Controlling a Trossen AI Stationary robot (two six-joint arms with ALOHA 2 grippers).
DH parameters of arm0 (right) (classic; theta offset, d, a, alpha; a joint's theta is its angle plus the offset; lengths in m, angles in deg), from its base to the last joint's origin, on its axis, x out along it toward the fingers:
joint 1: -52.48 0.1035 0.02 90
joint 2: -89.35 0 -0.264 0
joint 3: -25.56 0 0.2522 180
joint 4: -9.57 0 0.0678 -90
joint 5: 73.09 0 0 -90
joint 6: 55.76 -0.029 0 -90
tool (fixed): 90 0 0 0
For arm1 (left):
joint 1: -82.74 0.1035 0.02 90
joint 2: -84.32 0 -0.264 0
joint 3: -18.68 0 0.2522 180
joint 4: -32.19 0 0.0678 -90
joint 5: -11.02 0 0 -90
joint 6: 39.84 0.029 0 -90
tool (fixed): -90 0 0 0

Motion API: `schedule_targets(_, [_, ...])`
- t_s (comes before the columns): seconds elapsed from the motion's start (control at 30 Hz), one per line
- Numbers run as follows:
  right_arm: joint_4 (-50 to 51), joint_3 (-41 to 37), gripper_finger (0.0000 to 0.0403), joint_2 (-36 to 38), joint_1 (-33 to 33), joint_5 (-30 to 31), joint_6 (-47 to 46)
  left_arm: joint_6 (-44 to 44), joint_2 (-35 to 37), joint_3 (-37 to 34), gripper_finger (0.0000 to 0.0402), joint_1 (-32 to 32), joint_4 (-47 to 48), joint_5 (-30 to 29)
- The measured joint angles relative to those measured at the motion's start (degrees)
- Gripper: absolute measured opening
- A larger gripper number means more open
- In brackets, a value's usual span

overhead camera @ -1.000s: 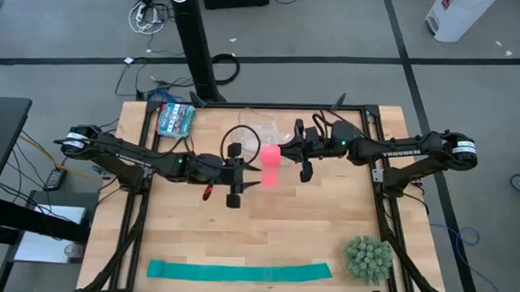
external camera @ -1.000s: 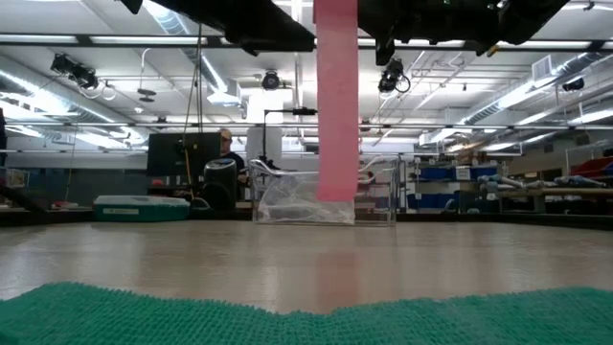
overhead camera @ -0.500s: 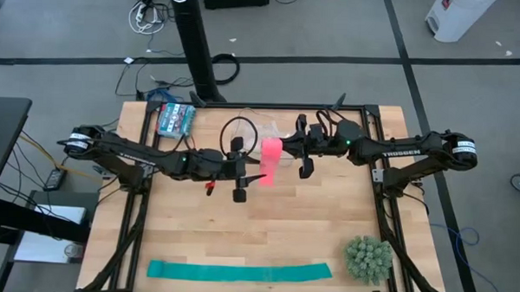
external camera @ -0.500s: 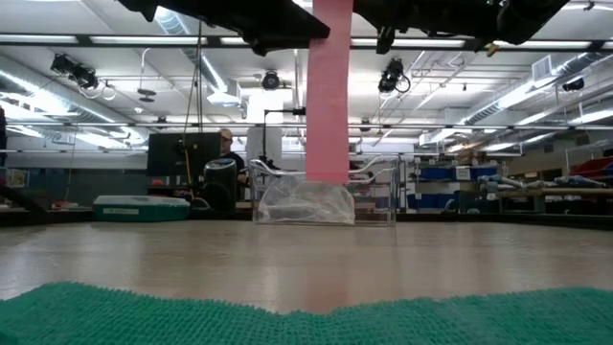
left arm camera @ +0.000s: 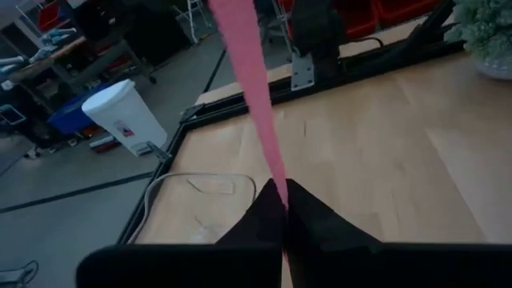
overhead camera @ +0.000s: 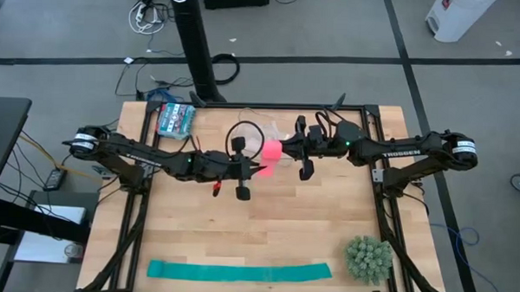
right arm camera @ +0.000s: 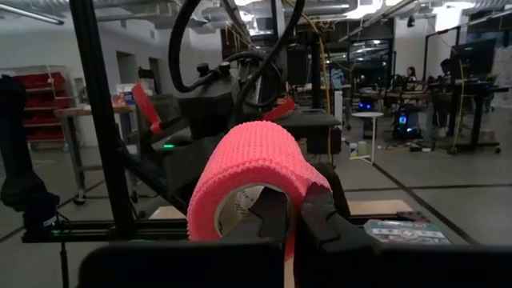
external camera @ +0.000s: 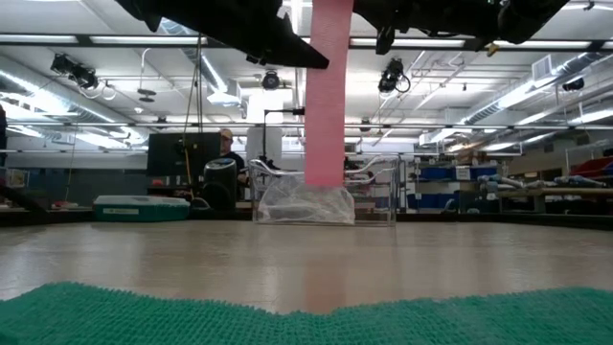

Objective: Roll bandage

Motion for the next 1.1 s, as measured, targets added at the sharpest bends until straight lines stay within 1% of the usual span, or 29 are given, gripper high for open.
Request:
schedule_targets(0.07, [0.1,0.0,0.0,0.0,-0.2,-0.7,0.0,0.5,0.0,0.0,0.0005,0.0,0.7,-1.4])
schedule_targets(0.17, [1.0,0.0,0.0,0.0,-0.7,-2.3,-0.9,2.9,0.0,0.0,0.0005,0.0,2.4,-5.6])
schedule_targets(0.23, [1.5,0.0,0.0,0.0,-1.1,-4.1,-1.7,4.5,0.1,0.0,0.0005,0.0,2.2,-7.9])
schedule_targets(0.3, [2.4,0.0,0.0,0.0,-1.3,-5.8,-2.5,5.3,0.1,0.0,0.0005,0.2,1.4,-9.0])
schedule_targets(0.43, [3.6,0.0,0.0,0.0,-0.7,-7.5,-2.8,7.4,0.1,0.0,0.0006,0.9,-1.6,-9.0])
schedule_targets(0.73, [7.7,0.0,0.0,0.0,1.2,-7.9,-2.7,13.4,0.1,0.0,0.0011,1.4,-7.6,-9.0])
schedule_targets(1.0, [10.4,0.0,0.0,0.0,1.2,-7.4,-3.0,13.8,0.1,0.0,0.0012,1.4,-9.9,-9.0])
schedule_targets(1.1, [10.5,0.0,0.0,0.0,1.2,-7.4,-3.0,13.8,0.1,0.0,0.002,1.4,-10.9,-8.9])
